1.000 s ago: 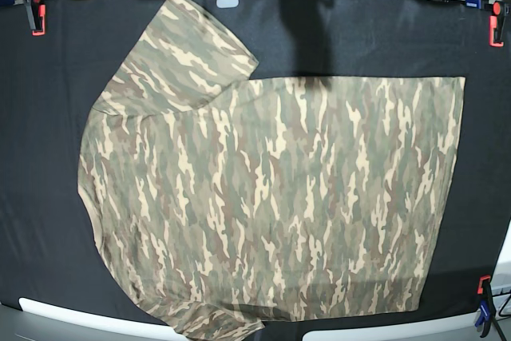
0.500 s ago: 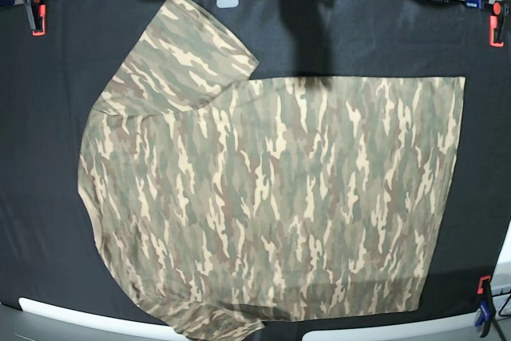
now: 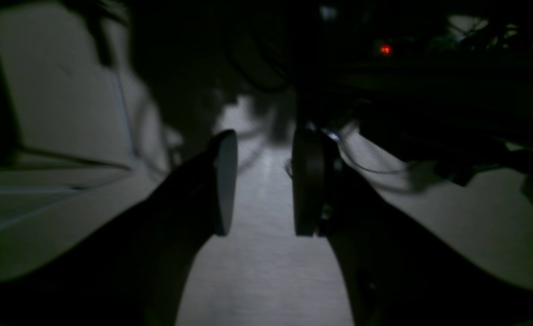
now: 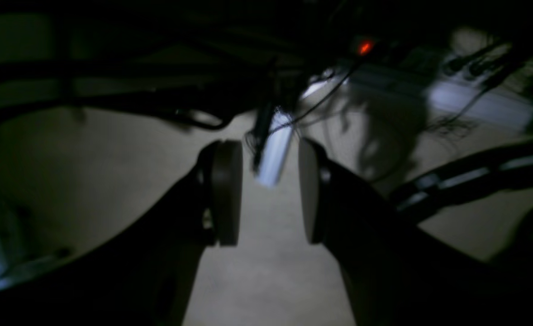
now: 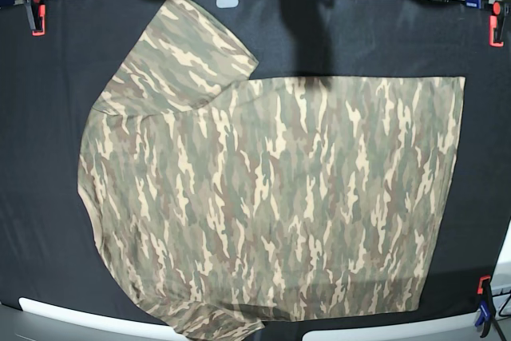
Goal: Layout the t-shirt on the table in an organized manner, then fold the t-shirt properly
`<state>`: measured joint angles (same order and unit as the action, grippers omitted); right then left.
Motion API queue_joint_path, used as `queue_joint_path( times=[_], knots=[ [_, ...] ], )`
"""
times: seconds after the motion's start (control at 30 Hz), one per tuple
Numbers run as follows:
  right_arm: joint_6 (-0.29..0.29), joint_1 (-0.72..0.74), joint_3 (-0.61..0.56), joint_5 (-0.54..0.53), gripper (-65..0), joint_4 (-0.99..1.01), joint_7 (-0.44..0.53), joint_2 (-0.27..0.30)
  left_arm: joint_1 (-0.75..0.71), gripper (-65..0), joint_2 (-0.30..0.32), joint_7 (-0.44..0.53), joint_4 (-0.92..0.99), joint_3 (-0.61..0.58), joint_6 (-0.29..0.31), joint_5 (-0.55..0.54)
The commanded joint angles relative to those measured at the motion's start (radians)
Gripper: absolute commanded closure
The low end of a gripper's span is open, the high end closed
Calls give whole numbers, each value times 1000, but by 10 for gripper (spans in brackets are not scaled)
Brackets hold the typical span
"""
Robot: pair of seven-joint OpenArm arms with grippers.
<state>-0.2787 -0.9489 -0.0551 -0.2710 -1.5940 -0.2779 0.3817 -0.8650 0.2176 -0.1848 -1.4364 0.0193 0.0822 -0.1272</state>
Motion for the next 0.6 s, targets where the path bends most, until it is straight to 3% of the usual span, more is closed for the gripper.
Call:
queue_joint_path(
  times=[0.0,0.17,0.27,0.4,0.57],
  knots=[
    [-16,-43,3,-22,-206,-64,5,23,-41,-189,15,9,-59,-2,8,2],
    [-24,-158,40,-21,-206,-330,-43,98,-126,-189,104,-52,-312,-1,8,35],
    [-30,-167,112,-21,-206,-454,-104,100,-138,-189,155,-87,-444,-1,8,125],
    [-47,-164,222,-22,-206,-581,-112,106,-126,-189,229,-119,-588,-1,8,263],
    [-46,-163,315,-21,-206,-671,-113,158,-58,-190,338,-123,-648,-2,39,396]
  ],
)
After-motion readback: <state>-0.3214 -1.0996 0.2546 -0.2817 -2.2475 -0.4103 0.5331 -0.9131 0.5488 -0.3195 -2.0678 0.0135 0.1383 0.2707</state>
